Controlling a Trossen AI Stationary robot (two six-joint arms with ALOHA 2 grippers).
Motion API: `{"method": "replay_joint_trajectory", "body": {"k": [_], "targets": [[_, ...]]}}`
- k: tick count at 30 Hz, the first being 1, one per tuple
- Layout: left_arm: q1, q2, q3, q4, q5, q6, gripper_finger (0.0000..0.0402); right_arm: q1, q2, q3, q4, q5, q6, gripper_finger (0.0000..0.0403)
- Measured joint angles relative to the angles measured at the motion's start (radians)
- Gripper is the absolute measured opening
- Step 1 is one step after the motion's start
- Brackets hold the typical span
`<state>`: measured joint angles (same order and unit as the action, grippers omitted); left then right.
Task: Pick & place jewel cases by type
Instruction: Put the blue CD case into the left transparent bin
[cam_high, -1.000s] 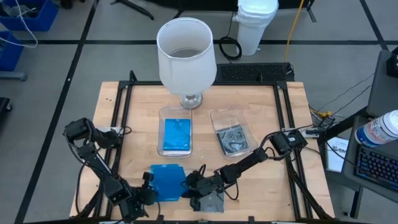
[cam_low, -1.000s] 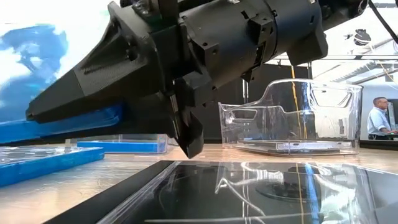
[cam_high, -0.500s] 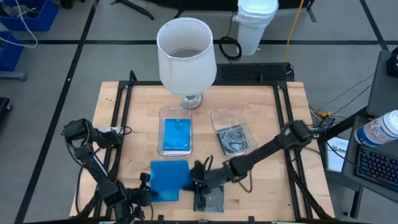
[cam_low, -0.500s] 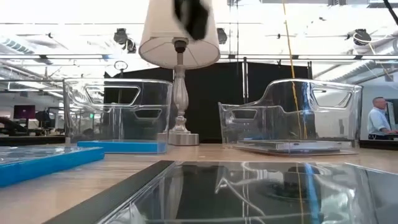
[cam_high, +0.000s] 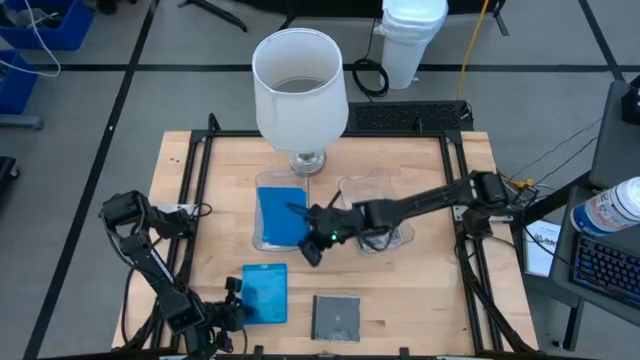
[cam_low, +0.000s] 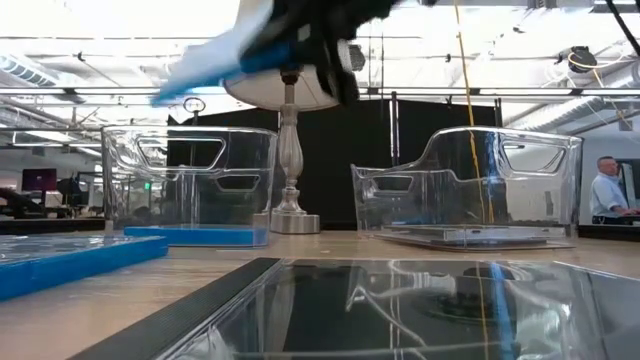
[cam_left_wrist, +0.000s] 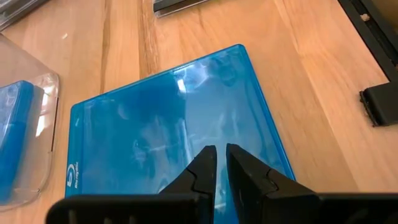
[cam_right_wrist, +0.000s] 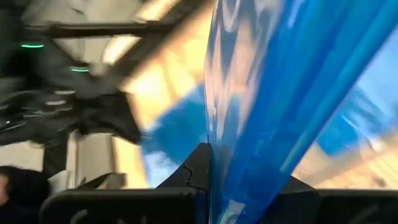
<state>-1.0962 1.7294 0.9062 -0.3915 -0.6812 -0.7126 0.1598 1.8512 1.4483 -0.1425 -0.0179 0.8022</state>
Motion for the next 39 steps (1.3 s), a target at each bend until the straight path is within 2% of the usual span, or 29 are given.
{"method": "replay_joint_trajectory", "body": {"k": [2, 7, 18, 27, 31, 39], "targets": [[-0.002, 0.0, 0.0, -0.001, 0.0, 0.001, 0.0046, -0.027, 0.011, -0.002, -0.05, -0.036, 0.047, 0.003], [-0.014, 0.0, 0.0, -0.01, 0.004, 0.026, 0.0047, -0.071, 0.024, 0.0, -0.047, -0.143, 0.118, 0.0028], [-0.025, 0.0, 0.0, -0.026, 0.002, 0.061, 0.0047, -0.146, 0.026, 0.0, -0.016, -0.228, 0.236, 0.0029], [-0.025, 0.0, 0.0, -0.026, -0.001, 0.113, 0.0047, -0.16, 0.125, 0.038, 0.055, -0.331, 0.272, 0.003], [-0.025, 0.0, 0.0, -0.03, -0.001, 0.113, 0.0047, -0.164, 0.176, 0.081, 0.056, -0.355, 0.269, 0.0031], [-0.025, 0.0, 0.0, -0.028, 0.0, 0.095, 0.0047, -0.18, 0.177, 0.088, 0.054, -0.349, 0.258, 0.0031]]}}
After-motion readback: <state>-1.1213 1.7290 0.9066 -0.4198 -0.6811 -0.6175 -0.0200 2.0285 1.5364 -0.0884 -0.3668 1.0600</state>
